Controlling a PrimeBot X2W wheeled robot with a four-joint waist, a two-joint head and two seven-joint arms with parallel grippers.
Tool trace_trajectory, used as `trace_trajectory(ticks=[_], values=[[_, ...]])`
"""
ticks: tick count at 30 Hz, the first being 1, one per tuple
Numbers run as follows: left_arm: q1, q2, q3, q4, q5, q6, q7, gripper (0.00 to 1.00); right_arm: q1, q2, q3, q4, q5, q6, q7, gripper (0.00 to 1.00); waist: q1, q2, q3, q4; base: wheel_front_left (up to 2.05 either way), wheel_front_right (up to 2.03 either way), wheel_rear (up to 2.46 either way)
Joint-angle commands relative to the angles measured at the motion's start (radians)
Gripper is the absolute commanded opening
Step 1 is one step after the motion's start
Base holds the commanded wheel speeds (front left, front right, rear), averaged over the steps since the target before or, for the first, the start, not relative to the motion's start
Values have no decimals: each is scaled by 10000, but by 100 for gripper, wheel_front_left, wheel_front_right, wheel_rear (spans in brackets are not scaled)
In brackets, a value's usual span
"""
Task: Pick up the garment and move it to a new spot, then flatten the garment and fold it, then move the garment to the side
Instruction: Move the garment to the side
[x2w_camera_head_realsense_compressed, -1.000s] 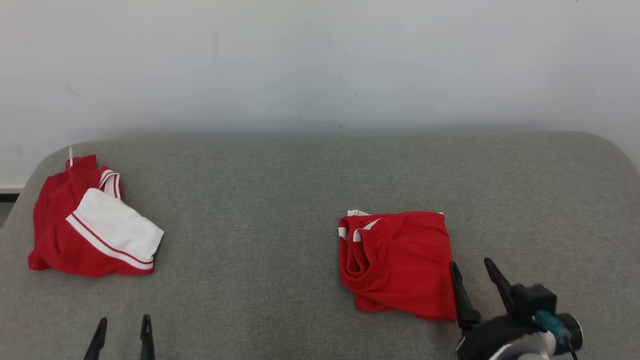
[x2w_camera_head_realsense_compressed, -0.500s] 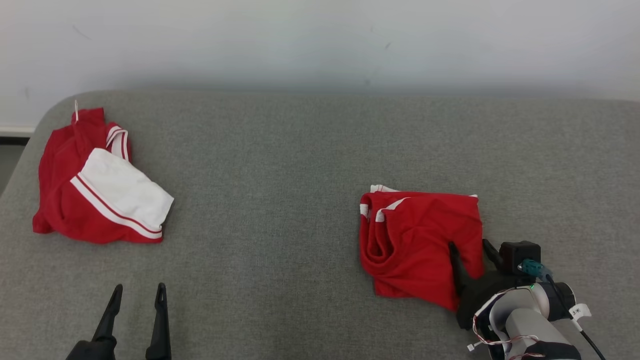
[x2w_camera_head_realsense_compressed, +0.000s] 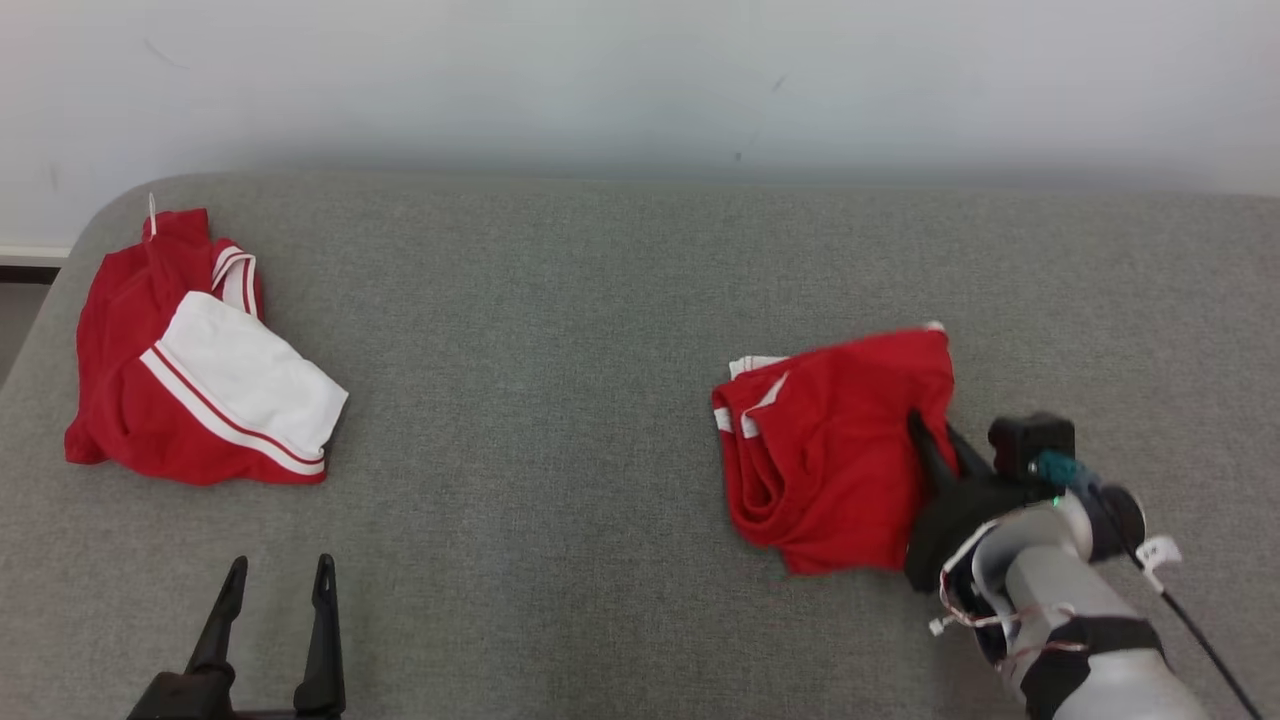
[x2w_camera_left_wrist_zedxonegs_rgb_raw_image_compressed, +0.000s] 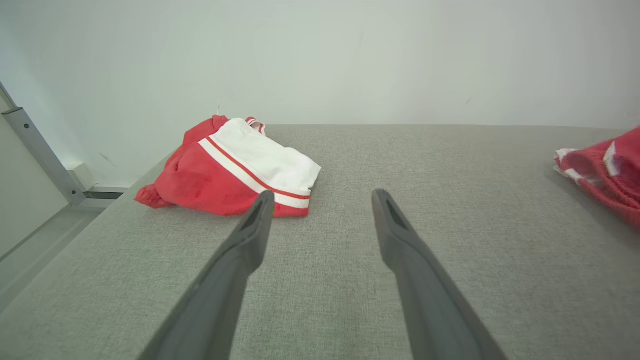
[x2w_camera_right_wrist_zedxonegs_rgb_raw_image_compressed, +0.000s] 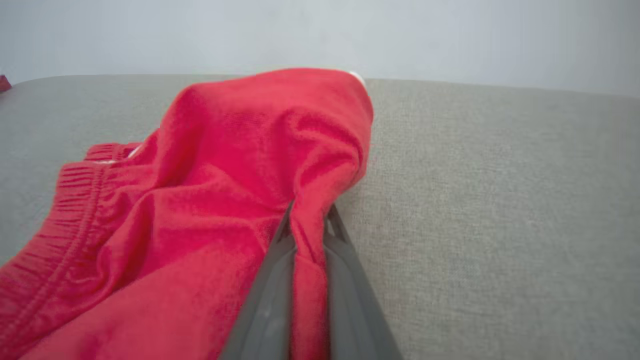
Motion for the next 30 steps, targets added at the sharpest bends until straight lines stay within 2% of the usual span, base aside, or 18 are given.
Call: trace_trajectory(ticks=[1, 7, 12, 13, 22, 30], values=[[13, -72, -47, -57, 1, -26, -50, 100, -335, -198, 330, -151, 13, -24, -2, 0, -1, -1, 5, -40, 0, 0, 0], [-311, -123, -293, -417, -137, -133, -43, 100, -1746, -1085, 1427, -194, 89, -24, 117, 0, -1, -1, 789, -218, 0, 0, 0], [-838, -4, -422, -918, -224, -156, -42, 100, -2930, -2318, 2319, -197, 241, -24, 510, 0, -1, -1, 1951, -487, 0, 0, 0], [-838, -4, -422, -918, -224, -156, -42, 100, -2930, -2318, 2319, -197, 241, -24, 510, 0, -1, -1, 1951, -487, 0, 0, 0], [-1424, 264, -235, -1877, -149, -208, -44, 100, -5034, -3962, 3270, -135, 313, -24, 1031, 0, -1, -1, 3778, -1264, 0, 0, 0], [-1624, 578, -128, -2807, 2, -194, -42, 100, -6349, -4949, 3734, 97, 192, -24, 1313, 0, -1, -1, 4475, -1792, 0, 0, 0]])
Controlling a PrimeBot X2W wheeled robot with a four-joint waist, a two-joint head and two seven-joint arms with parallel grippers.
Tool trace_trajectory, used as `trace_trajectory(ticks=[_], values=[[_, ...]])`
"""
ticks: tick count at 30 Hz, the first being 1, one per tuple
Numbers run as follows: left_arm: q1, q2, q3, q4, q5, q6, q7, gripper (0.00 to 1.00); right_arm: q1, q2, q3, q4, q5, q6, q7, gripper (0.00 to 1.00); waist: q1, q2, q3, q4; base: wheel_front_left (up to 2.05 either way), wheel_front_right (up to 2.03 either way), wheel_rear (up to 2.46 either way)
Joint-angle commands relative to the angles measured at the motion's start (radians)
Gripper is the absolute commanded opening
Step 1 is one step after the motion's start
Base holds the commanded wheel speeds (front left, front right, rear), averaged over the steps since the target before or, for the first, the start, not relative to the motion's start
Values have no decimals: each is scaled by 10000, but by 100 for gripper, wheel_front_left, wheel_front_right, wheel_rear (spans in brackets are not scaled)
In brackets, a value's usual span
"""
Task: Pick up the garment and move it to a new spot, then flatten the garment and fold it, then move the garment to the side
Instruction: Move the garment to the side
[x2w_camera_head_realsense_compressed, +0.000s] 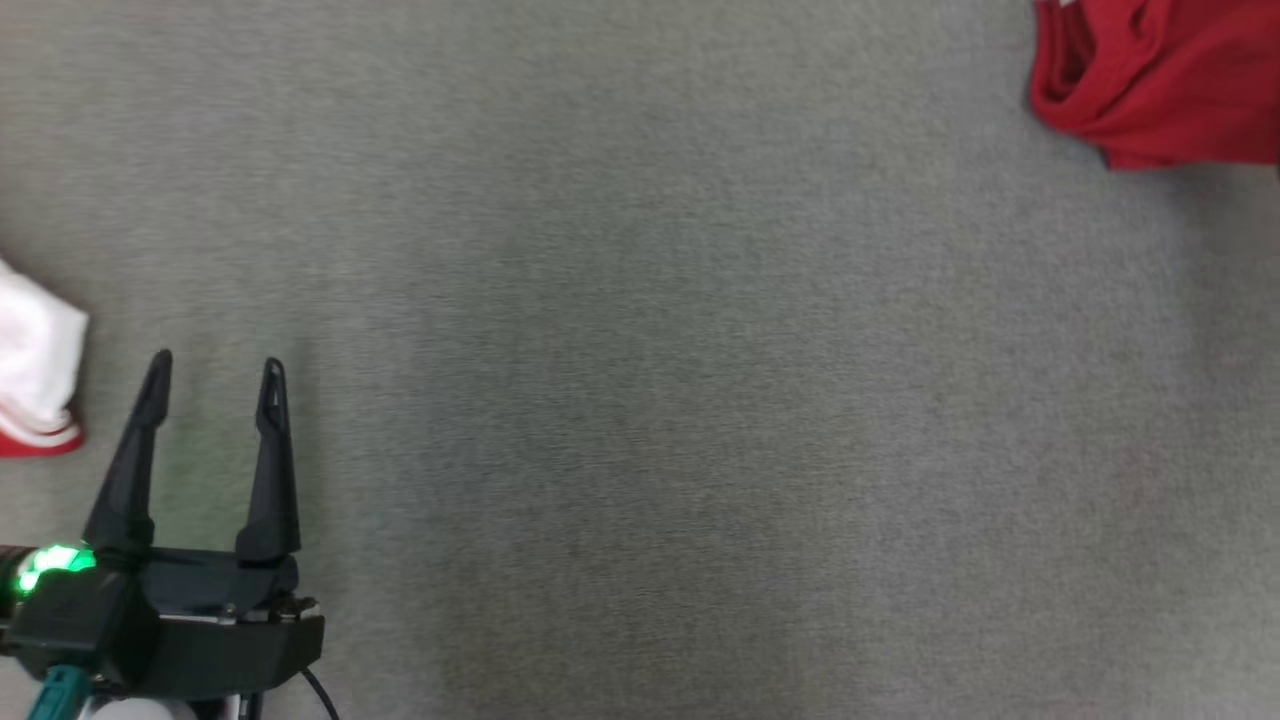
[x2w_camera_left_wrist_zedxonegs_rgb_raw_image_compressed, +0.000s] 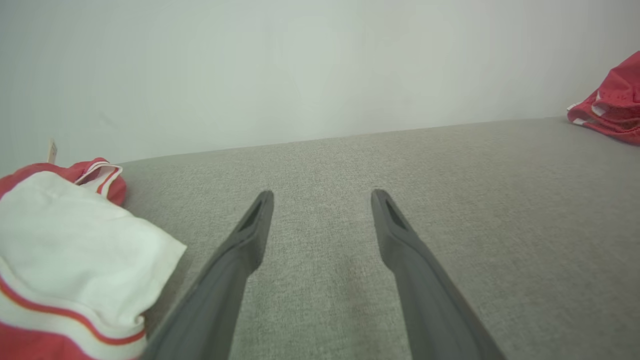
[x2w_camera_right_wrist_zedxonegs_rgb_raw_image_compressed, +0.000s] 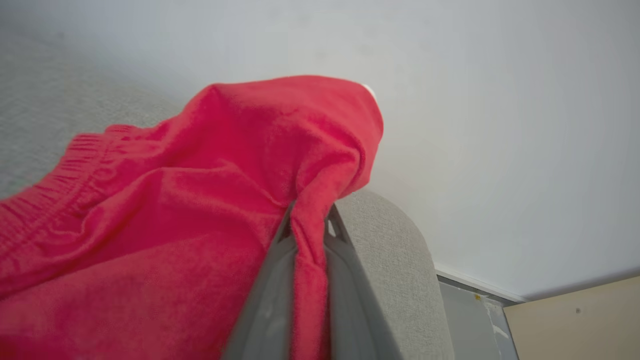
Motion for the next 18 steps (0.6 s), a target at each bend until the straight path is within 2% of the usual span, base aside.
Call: trace_trajectory(ticks=[1, 7, 13, 14, 15, 18], values=[[-115, 101, 61, -150, 60, -1, -32, 100, -208, -73, 93, 43, -59, -26, 50, 0, -3, -3, 626, -637, 0, 0, 0], [-48, 198, 111, -758, 193, 1, -32, 100, -777, -387, 295, 238, -380, -26, -94, 0, -3, -3, 840, -852, 0, 0, 0], [7, 274, 184, -1074, 253, 2, -31, 100, -1206, -307, 195, 634, -755, -26, -84, 0, -3, -3, 1051, -945, 0, 0, 0], [13, 289, 198, -1106, 267, 2, -31, 100, -1258, -268, 182, 663, -877, -26, -155, 39, -3, -3, 1078, -958, 0, 0, 0], [21, 296, 209, -1128, 270, 2, -31, 100, -1325, -241, 99, 719, -938, -26, -233, 100, -3, -3, 1094, -966, 0, 0, 0], [62, 291, 268, -1160, 275, 27, -31, 100, -1482, -183, -98, 893, -1211, -26, -364, 100, -3, -3, 1089, -996, 0, 0, 0]])
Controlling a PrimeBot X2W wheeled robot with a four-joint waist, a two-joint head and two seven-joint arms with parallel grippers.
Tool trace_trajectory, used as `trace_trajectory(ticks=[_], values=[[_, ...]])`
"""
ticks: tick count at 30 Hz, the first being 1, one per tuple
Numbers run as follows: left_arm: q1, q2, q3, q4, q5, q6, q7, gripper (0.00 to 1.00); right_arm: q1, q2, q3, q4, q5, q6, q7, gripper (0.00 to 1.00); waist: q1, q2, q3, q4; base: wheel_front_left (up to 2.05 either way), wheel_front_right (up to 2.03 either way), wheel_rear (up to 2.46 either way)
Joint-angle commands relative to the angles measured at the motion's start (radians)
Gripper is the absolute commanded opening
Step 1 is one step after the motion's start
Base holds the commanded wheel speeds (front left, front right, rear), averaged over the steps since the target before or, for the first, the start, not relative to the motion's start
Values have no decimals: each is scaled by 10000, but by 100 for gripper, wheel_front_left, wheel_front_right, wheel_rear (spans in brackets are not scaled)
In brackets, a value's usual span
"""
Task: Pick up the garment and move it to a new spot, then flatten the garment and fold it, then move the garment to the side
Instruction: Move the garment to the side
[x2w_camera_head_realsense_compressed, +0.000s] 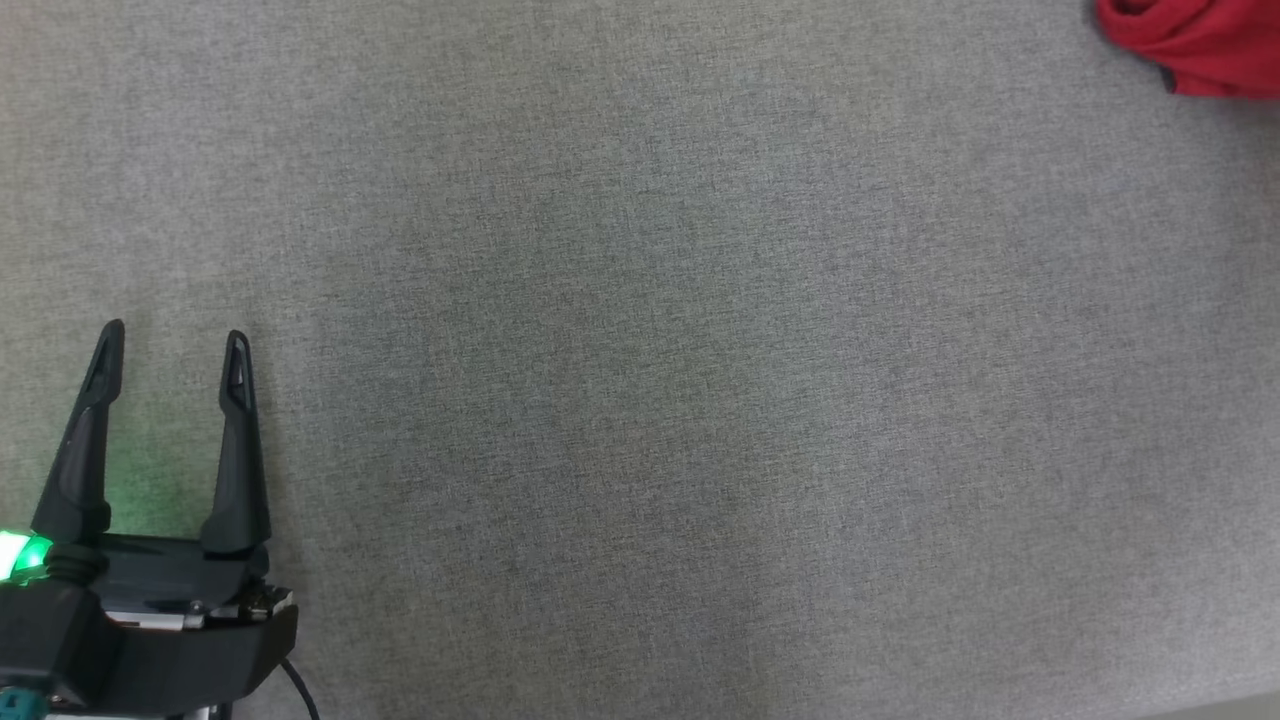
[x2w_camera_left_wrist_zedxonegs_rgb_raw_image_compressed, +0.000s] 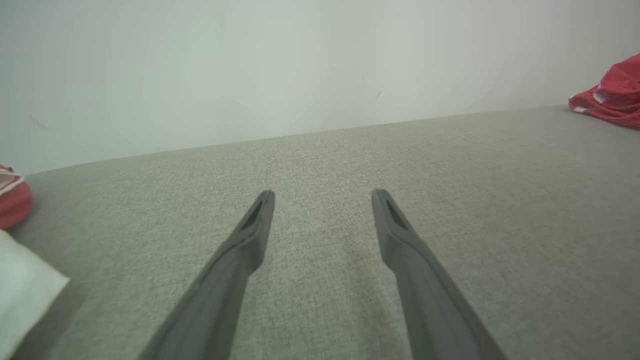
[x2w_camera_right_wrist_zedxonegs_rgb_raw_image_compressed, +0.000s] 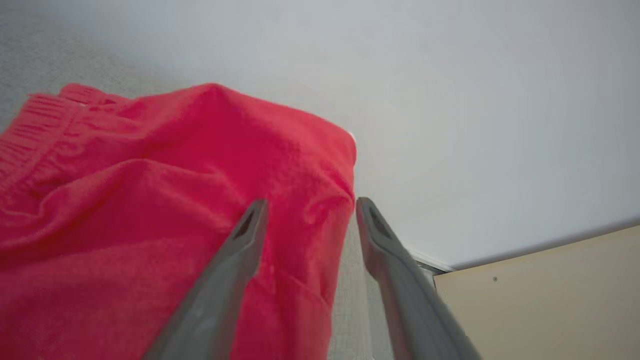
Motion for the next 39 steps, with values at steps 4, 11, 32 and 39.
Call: trace_trajectory(ticks=[4, 11, 32, 39], values=[[114, -38, 129, 59, 0, 39, -31, 100, -181, 214, -503, 239, -436, -28, -398, 100, -1, -2, -231, -63, 0, 0, 0], [378, -289, 320, 637, -136, 95, -33, 100, 337, 668, -1551, -121, -80, -28, -982, 100, -1, -2, -1209, -40, 0, 0, 0], [2159, -983, 867, 2215, -284, 169, -31, 100, 8028, 3162, -4962, -6854, 324, -26, -1035, 100, -1, -2, -5026, 1158, 0, 0, 0], [2334, -989, 740, 2686, -172, 99, -33, 100, 10487, 4011, -5813, -8449, 136, -28, -1034, 100, -1, -2, -5551, 1379, 0, 0, 0]])
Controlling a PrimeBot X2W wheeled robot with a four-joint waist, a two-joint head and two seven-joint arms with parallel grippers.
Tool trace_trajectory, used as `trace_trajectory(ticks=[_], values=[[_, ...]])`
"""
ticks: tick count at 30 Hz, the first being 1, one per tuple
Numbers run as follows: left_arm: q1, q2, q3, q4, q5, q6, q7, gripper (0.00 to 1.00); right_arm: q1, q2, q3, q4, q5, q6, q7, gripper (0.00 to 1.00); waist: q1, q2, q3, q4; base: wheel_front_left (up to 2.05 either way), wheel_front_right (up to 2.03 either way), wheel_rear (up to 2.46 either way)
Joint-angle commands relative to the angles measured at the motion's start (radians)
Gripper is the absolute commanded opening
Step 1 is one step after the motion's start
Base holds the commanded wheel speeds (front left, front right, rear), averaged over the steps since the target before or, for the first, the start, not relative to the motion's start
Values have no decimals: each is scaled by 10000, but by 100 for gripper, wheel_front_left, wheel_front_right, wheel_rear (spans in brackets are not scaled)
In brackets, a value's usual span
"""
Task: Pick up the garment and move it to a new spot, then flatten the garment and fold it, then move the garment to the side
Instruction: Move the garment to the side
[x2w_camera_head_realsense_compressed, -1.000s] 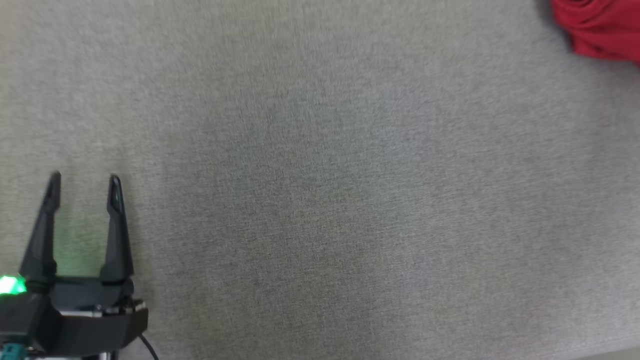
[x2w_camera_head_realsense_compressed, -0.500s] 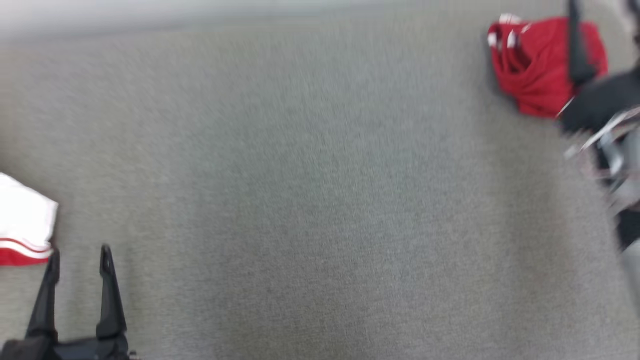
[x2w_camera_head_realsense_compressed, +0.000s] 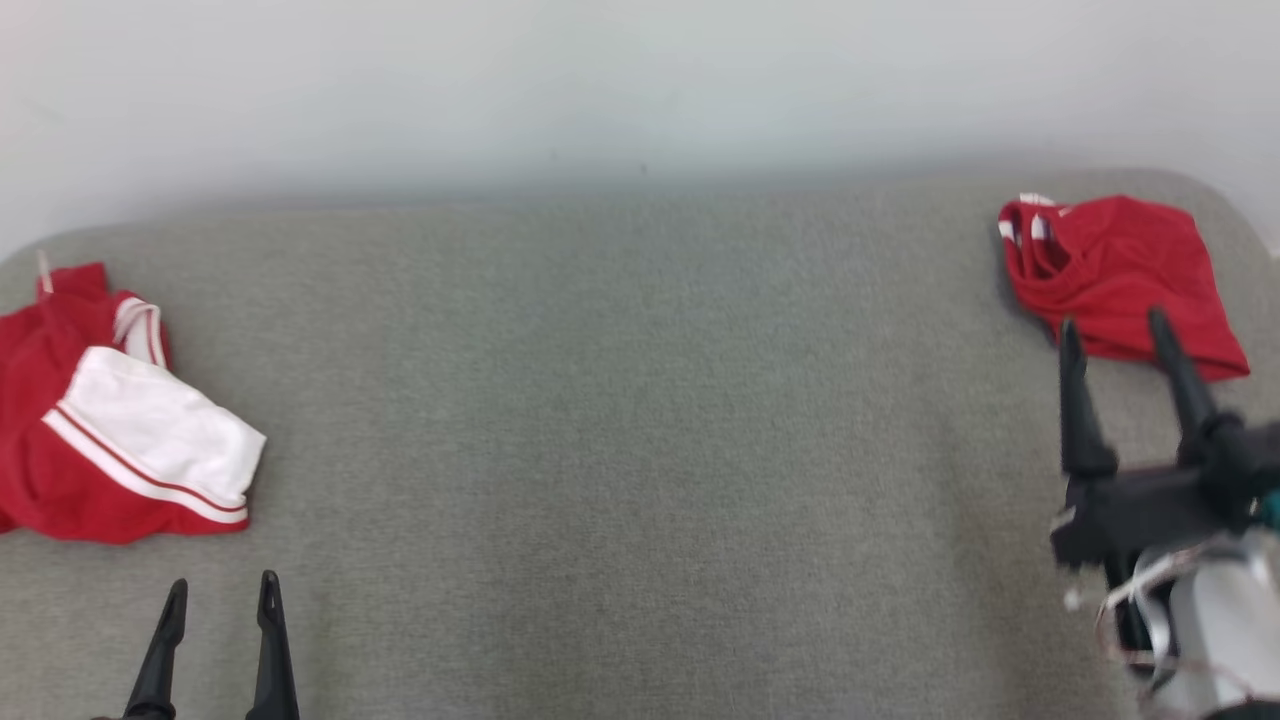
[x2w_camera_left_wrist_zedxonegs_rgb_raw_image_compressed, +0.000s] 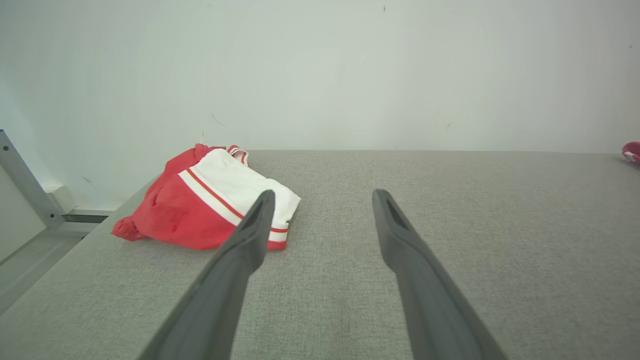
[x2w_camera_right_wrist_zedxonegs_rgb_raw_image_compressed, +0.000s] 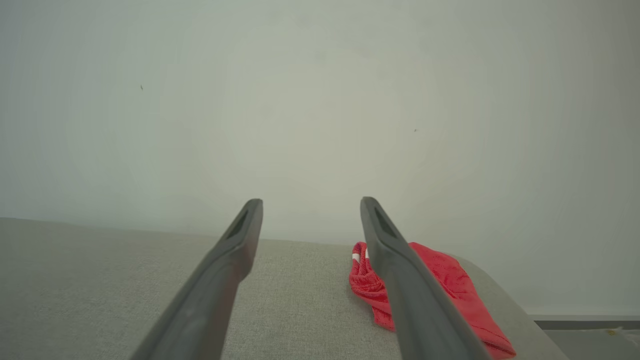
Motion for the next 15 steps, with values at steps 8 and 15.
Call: trace_trajectory(ticks=[8, 15], values=[[142, 135, -128, 719, 127, -54, -31, 100, 2046, 1186, -416, -709, -261, -26, 1, 100, 3, 3, -932, 380, 0, 0, 0], [11, 184, -334, 1087, 218, -56, -31, 100, 2884, 1773, -585, -828, -334, -26, 1, 100, 3, 3, -1164, 474, 0, 0, 0]])
